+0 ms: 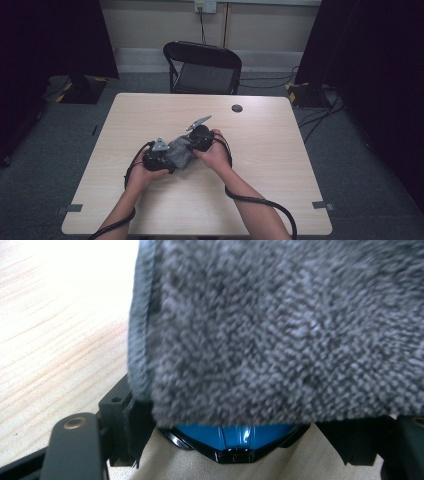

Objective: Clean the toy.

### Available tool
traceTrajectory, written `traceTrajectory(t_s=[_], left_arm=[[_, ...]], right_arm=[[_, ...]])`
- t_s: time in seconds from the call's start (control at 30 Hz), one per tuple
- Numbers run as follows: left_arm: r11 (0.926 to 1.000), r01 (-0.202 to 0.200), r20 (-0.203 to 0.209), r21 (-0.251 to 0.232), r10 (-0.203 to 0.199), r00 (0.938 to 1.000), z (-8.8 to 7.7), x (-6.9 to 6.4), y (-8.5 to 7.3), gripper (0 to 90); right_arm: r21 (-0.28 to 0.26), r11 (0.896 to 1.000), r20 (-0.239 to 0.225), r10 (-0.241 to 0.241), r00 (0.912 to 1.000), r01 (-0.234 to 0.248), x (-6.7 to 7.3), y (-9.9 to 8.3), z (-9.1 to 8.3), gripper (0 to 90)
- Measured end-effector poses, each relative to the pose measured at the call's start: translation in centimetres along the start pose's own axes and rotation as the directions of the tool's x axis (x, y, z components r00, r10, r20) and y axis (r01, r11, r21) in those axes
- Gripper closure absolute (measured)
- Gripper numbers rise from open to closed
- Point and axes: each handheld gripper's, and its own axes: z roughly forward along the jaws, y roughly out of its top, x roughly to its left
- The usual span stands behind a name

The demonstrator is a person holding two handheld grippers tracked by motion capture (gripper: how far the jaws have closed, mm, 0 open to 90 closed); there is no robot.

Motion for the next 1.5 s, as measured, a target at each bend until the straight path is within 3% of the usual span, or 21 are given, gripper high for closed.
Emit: traceTrajectory(t_s=[0.27, 0.8, 1.5], left_arm=[[1.0, 0.001, 0.0, 0.0, -0.001, 1.0, 0.0, 0.0, 0.0, 24.0], [1.0, 0.004, 0.003, -0.001, -0.004, 1.0, 0.0, 0.0, 0.0, 24.1], [1.0, 0.001, 0.001, 0.0, -0.001, 1.0, 0.0, 0.0, 0.0, 24.2]], right_arm=[[0.033, 0.999, -0.007, -0.027, 0.9996, 0.027, 0.9, 0.3, 1.6, 81.9], [0.041, 0.998, -0.017, -0.047, 0.9988, 0.047, 0.9, 0.3, 1.7, 81.9], [0.044, 0.999, 0.003, -0.002, 1.0, 0.002, -0.5, 0.3, 1.5, 81.9]])
